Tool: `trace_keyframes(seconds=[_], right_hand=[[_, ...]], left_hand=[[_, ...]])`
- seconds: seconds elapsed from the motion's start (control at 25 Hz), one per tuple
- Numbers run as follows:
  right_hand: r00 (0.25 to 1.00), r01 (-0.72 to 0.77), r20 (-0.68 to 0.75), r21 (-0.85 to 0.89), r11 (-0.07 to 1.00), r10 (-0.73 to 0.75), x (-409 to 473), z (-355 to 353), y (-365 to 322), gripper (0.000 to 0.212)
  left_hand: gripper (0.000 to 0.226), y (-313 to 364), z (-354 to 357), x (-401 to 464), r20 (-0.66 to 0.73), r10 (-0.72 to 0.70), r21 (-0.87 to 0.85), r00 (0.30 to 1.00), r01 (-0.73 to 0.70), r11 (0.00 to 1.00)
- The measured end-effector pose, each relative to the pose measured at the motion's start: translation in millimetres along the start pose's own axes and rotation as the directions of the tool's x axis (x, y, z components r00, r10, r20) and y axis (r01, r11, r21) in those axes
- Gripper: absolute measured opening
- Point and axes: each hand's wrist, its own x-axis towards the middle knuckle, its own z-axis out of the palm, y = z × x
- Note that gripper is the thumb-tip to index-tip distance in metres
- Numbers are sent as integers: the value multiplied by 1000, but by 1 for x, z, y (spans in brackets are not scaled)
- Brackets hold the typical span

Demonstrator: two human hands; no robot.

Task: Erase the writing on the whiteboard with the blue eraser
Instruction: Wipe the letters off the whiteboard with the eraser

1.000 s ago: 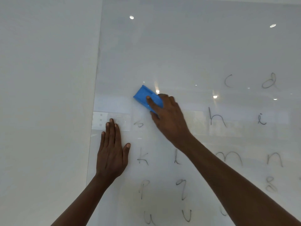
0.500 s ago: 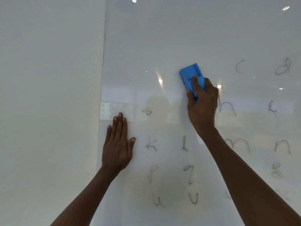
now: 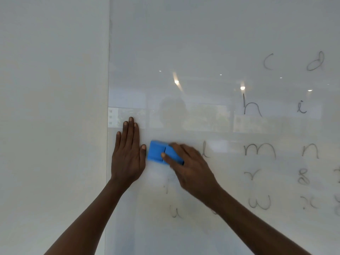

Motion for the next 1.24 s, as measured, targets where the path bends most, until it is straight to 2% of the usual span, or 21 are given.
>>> trace_keyframes(seconds=[0.12, 0.24, 0.44, 0.6, 0.72, 0.84, 0.92, 1.0, 1.08, 1.24], right_hand=[[992, 79, 101, 29, 996, -81, -38, 1, -8, 49], [987, 132, 94, -10, 991, -130, -37, -6, 4, 47], [996, -31, -82, -72, 997, 25, -3, -29, 45, 39], [964, -205, -190, -82, 975, 187, 16, -59, 92, 44], [882, -411, -261, -25, 911, 391, 1, -76, 123, 51], [749, -593, -318, 67, 802, 581, -24, -79, 134, 55], [653, -671, -356, 137, 729, 668, -34, -72, 125, 55], [591, -704, -388, 180, 687, 707, -39, -61, 104, 54], [595, -697, -385, 190, 692, 705, -39, -45, 75, 54], [693, -613, -327, 203, 763, 643, -32, -14, 16, 51]], left_hand=[[68, 1, 0, 0, -5, -7, 23, 1000, 7, 1000], [69, 2, 0, 0, -16, -10, 26, 1000, 10, 1000], [68, 2, 2, -1, -32, -3, 41, 999, 4, 999], [68, 2, 1, -1, -33, -3, 45, 999, 5, 999], [68, 2, 2, -1, -32, -2, 48, 1000, 3, 999], [68, 1, 3, 0, -34, 2, 46, 999, 0, 999], [68, 1, 4, -1, -37, 2, 51, 999, 0, 999], [68, 1, 4, -2, -35, 3, 49, 999, -1, 999], [68, 1, 4, -2, -34, 1, 42, 999, 1, 999], [68, 2, 3, -5, -28, -8, 24, 1000, 9, 1000]])
